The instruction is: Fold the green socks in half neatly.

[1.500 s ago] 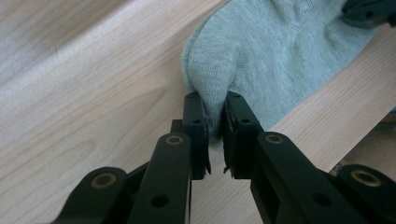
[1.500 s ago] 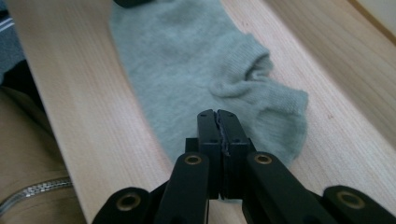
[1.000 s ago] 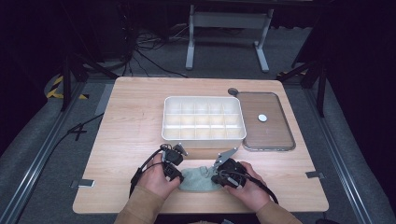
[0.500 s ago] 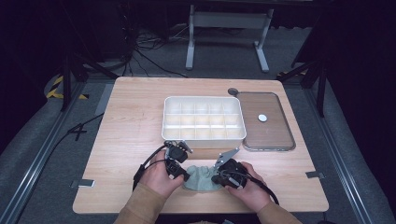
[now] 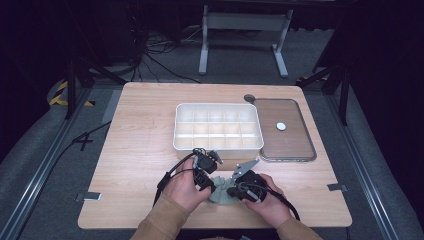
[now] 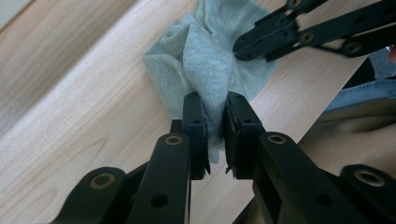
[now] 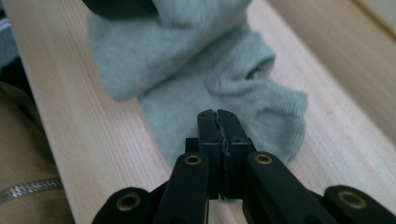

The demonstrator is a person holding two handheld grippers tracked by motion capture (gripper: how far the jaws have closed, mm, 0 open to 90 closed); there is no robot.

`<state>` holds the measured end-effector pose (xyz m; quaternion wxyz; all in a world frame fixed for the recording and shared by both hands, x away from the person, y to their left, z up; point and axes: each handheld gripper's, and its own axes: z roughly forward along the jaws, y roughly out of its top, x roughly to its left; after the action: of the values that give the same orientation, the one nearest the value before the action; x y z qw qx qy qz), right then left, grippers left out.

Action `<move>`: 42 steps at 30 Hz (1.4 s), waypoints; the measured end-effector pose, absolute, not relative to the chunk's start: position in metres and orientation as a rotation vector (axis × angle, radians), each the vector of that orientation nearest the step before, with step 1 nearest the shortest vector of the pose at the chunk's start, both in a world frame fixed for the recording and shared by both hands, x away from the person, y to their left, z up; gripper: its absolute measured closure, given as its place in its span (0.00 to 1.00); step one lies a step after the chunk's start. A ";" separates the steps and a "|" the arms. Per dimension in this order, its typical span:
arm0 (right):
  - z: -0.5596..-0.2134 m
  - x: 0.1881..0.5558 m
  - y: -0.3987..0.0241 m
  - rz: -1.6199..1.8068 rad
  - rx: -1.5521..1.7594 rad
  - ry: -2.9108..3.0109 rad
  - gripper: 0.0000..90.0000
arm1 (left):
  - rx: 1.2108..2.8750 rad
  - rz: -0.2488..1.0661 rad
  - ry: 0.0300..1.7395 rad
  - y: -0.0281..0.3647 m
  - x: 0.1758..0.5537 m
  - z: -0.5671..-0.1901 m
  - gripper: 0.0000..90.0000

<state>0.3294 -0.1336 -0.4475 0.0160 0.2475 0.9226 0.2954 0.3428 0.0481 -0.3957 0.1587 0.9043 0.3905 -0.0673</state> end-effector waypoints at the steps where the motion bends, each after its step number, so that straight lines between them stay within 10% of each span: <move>1: -0.444 0.330 -0.134 0.971 0.782 2.862 1.00 | 2.581 -0.192 1.121 0.050 0.343 -0.396 0.89; 42: -0.458 0.334 -0.163 0.948 0.970 2.828 0.99 | 2.510 -0.243 1.078 0.058 0.343 -0.386 0.89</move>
<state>0.3344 -0.1631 -0.4583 0.0027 0.3094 0.9017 0.3021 0.3434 0.0578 -0.3857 0.1982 0.8970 0.3854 -0.0868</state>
